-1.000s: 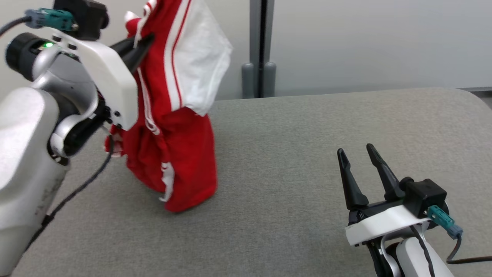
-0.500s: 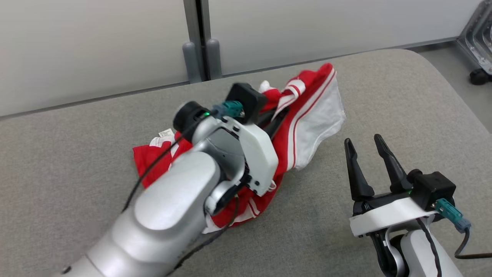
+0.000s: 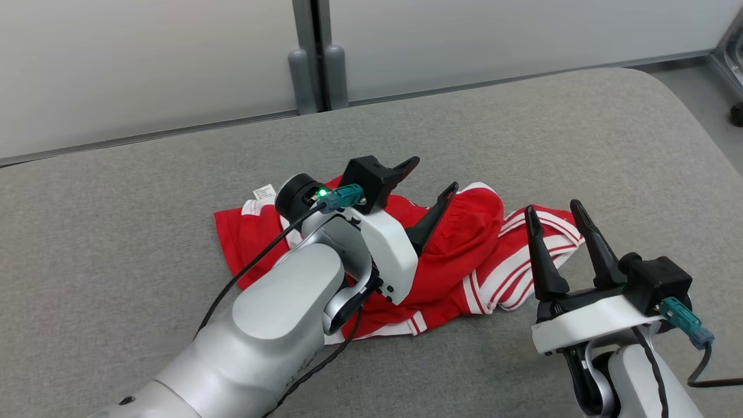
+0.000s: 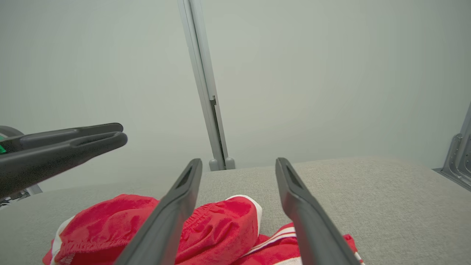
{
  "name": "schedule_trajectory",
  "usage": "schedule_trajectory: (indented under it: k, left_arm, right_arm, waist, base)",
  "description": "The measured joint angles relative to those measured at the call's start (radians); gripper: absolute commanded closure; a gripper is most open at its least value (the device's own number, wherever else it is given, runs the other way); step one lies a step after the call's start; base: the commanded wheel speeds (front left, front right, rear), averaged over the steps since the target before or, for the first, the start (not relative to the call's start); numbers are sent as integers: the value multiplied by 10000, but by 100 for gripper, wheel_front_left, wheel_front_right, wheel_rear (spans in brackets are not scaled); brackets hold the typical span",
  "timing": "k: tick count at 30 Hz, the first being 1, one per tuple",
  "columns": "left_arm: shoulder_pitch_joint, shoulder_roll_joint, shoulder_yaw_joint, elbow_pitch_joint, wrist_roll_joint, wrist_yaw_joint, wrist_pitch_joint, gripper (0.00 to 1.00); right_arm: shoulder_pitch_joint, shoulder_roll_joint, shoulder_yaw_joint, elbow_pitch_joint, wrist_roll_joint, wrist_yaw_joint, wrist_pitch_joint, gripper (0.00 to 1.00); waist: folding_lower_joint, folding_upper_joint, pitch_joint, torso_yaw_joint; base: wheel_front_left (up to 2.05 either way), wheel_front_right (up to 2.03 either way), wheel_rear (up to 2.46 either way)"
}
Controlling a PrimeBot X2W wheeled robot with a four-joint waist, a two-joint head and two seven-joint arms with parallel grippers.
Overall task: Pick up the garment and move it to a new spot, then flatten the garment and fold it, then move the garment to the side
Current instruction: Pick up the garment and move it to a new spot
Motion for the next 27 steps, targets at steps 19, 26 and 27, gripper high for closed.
schedule_trajectory:
  k: [19, 26, 27]
  left_arm:
    - [2864, 3147, 2508, -2591, -372, 2056, -1799, 0]
    - [6148, 3411, 5089, -5106, 155, 2989, -1814, 0]
    - [6567, 3317, 5244, -5252, 240, 2955, -1812, 0]
  right_arm:
    - [789, 10, -617, -525, -428, 0, 0, 0]
    - [1173, 8, -913, -876, -502, 0, 0, 0]
    - [1238, 8, -963, -922, -504, 0, 0, 0]
  waist:
    - [0, 0, -1120, 1097]
    - [0, 0, -1187, 1108]
    - [0, 0, -1193, 1130]
  base:
    - [0, 0, 0]
    - [0, 0, 0]
    - [0, 0, 0]
